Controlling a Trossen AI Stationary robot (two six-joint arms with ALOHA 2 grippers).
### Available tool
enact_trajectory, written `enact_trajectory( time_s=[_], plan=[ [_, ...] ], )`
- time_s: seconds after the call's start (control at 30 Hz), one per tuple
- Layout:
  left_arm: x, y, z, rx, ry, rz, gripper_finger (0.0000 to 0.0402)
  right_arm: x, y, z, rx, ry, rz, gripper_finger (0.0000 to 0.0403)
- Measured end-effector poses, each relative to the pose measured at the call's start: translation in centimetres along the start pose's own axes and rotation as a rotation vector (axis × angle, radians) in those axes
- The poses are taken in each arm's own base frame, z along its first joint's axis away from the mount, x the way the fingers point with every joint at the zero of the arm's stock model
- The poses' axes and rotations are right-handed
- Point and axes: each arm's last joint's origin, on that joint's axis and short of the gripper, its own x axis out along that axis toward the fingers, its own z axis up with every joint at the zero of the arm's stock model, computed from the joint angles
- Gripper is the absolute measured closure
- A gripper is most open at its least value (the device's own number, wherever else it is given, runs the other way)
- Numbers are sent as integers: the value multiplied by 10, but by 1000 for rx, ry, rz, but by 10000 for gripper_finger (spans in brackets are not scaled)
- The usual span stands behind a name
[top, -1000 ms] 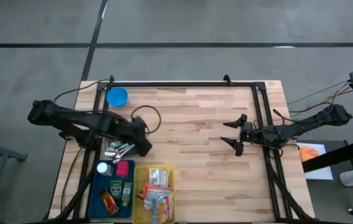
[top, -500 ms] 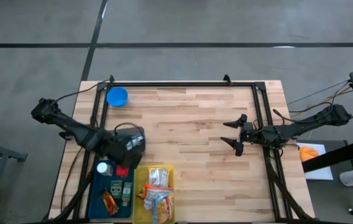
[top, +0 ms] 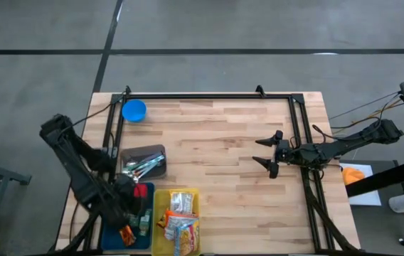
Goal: Pick & Place Food Item
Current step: Put the brown seasoning bottle into the blue bin
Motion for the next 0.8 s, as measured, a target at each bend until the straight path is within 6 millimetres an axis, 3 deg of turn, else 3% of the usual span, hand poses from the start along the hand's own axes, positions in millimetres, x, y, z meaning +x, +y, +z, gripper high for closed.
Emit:
enact_trajectory(
  time_s=[0.4, 0.8],
  plan=[
    [32, 8, -59, -86, 147, 113, 216, 0, 0, 0, 1, 0, 0, 52],
    [65, 28, -106, -191, 119, 181, 216, 0, 0, 0, 0, 0, -1, 52]
  ],
)
